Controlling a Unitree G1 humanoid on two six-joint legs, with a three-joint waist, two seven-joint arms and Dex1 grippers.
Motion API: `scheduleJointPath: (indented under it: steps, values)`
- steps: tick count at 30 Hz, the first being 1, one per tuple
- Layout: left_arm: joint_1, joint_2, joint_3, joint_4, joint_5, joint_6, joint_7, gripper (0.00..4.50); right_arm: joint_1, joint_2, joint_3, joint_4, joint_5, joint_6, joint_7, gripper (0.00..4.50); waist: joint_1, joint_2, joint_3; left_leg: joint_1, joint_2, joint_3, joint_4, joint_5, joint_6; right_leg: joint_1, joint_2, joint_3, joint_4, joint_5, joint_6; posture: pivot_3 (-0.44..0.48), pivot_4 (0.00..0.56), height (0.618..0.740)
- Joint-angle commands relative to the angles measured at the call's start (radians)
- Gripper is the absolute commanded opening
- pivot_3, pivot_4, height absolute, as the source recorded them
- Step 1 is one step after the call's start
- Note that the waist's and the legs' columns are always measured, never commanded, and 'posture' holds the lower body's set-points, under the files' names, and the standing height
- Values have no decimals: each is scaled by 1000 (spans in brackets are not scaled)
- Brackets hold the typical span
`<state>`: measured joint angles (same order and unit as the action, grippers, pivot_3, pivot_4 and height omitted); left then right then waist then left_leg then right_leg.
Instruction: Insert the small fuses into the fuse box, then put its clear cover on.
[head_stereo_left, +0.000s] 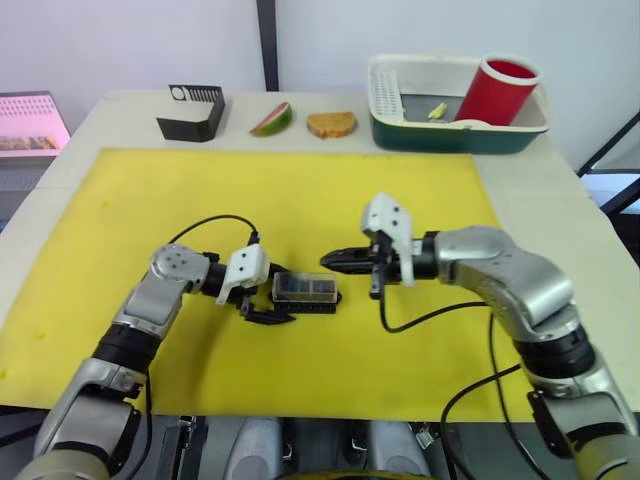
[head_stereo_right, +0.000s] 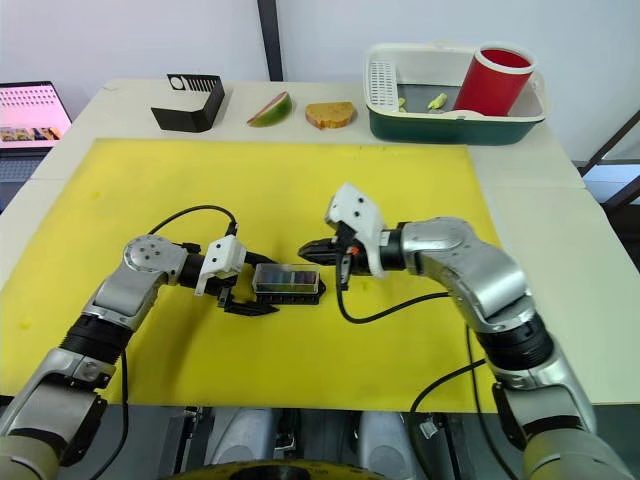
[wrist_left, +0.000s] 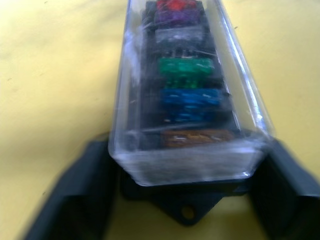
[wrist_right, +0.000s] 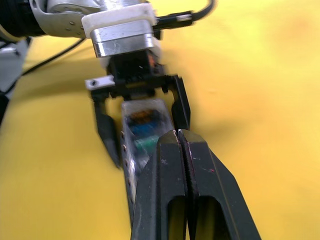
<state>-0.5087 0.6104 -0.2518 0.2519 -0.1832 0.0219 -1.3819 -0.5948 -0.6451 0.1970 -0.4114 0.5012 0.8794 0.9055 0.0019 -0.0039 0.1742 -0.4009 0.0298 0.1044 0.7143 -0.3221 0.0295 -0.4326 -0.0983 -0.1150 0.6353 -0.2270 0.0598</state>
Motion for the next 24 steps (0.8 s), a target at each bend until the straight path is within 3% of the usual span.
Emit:
scheduleJointPath:
  steps: [1,7,10,17,24]
  values:
    - [26,62,11,-16,25,43,-2,4482,9,-70,-52,-48,19,-4,32,0,-5,0,0,0,0,0,0,0,0,0,0,0,0,0,0,0,150,740]
    - [101,224,128,-185,-91,195,-32,4482,83,-219,-112,-58,12,-70,104,0,-25,0,1,-3,2,1,-3,0,0,-5,1,0,0,0,-1,0,150,740]
    - [146,317,228,-297,-187,334,-27,4500,119,-301,-168,-55,30,-94,157,836,-18,1,3,-6,2,1,-3,1,-2,-9,2,0,1,1,-1,0,150,740]
    - [370,539,527,-493,-347,572,-55,4500,238,-505,-315,-44,57,-160,319,4313,-11,1,6,-8,0,1,-2,0,-1,-7,0,0,-5,1,-1,0,150,740]
    - [451,568,662,-541,-406,647,-25,4500,293,-564,-366,-24,59,-198,371,4424,-12,3,7,-7,1,1,-3,1,-3,-8,1,0,-5,0,-2,0,150,740]
